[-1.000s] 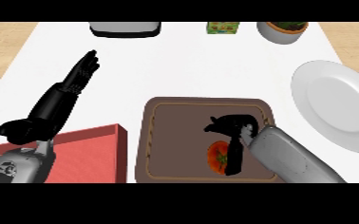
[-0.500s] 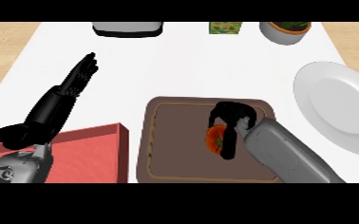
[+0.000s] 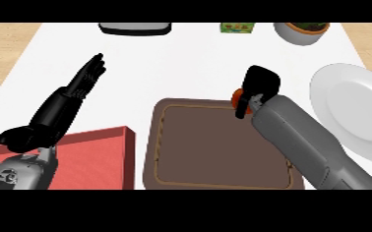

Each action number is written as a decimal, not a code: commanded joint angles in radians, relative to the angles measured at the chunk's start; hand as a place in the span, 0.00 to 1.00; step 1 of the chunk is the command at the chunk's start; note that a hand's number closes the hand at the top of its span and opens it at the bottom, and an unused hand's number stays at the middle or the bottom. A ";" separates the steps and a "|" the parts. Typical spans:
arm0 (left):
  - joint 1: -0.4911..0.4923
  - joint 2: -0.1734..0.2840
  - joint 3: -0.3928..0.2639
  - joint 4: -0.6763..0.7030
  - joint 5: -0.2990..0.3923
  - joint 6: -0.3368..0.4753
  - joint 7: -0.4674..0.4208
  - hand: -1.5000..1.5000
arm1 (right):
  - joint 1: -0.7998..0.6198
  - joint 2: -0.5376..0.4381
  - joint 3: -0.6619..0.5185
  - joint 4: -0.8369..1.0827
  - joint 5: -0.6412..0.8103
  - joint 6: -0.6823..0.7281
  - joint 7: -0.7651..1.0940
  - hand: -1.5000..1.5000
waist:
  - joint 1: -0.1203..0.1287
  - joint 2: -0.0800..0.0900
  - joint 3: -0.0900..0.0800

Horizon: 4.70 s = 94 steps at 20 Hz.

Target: Pick the tomato from the tray and place it in the plate

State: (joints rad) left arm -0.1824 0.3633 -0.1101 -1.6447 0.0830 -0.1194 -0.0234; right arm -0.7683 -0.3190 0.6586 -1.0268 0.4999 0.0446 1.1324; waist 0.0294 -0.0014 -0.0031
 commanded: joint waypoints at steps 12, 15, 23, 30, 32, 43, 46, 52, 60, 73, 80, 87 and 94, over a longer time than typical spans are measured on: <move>0.020 -0.020 -0.001 -0.018 -0.024 0.024 0.009 0.50 | -0.271 0.185 -0.127 0.208 0.484 -0.213 0.354 1.00 | -0.021 -0.008 0.001; 0.041 -0.015 0.013 -0.017 -0.012 0.016 0.002 0.50 | -0.263 0.139 -0.163 0.204 0.556 -0.196 0.354 1.00 | -0.036 -0.013 0.001; 0.040 -0.001 0.039 -0.014 -0.006 -0.001 -0.010 0.50 | -0.223 0.040 -0.295 0.189 0.651 -0.196 0.305 1.00 | -0.039 -0.006 0.003; 0.037 -0.025 0.026 -0.023 -0.029 0.017 0.009 0.50 | -0.066 -0.030 -0.404 0.122 0.722 -0.355 0.192 1.00 | -0.042 -0.002 0.004; 0.014 -0.021 0.041 0.014 -0.025 0.007 -0.005 0.50 | -0.047 -0.033 -0.436 0.061 0.729 -0.354 0.183 1.00 | -0.053 -0.004 0.003; 0.017 -0.039 0.041 -0.019 -0.041 -0.012 0.007 0.50 | 0.159 -0.160 -0.646 0.161 0.743 -0.476 -0.056 1.00 | -0.029 0.002 0.004; 0.052 -0.033 0.046 -0.009 -0.038 -0.028 -0.035 0.50 | 0.152 -0.173 -0.767 0.244 0.623 -0.518 -0.126 1.00 | -0.021 0.007 0.004; 0.039 -0.074 0.022 -0.020 -0.084 0.005 -0.028 0.50 | 0.217 -0.168 -0.880 0.400 0.514 -0.591 -0.274 0.00 | -0.018 0.007 0.005; -0.048 -0.089 0.062 -0.008 -0.048 -0.025 0.081 0.50 | 0.195 -0.148 -0.911 0.480 0.500 -0.818 -0.476 0.00 | -0.022 0.004 0.004; 0.028 -0.056 0.098 -0.019 -0.075 -0.039 0.023 0.50 | 0.262 -0.026 -1.053 0.053 0.040 -0.876 -0.875 0.00 | -0.062 -0.010 0.005; 0.065 -0.068 0.110 -0.020 -0.072 -0.044 0.001 0.50 | 0.544 0.045 -1.095 -0.359 -0.204 -0.770 -0.999 0.00 | -0.067 -0.009 0.003; 0.024 -0.056 0.124 -0.030 -0.050 -0.093 0.046 0.50 | 0.885 0.077 -1.111 -0.754 -0.286 -0.640 -0.963 0.00 | -0.047 -0.003 0.003; 0.008 -0.099 0.127 -0.026 -0.092 -0.086 0.034 0.50 | 1.031 0.094 -1.186 -0.904 -0.358 -0.535 -0.963 0.00 | -0.038 0.000 0.003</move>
State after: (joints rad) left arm -0.1473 0.2703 -0.0018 -1.6909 -0.0055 -0.1932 0.0079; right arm 0.1801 -0.2278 -0.5010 -1.8167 0.1588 -0.5416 0.1384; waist -0.0125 -0.0028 0.0000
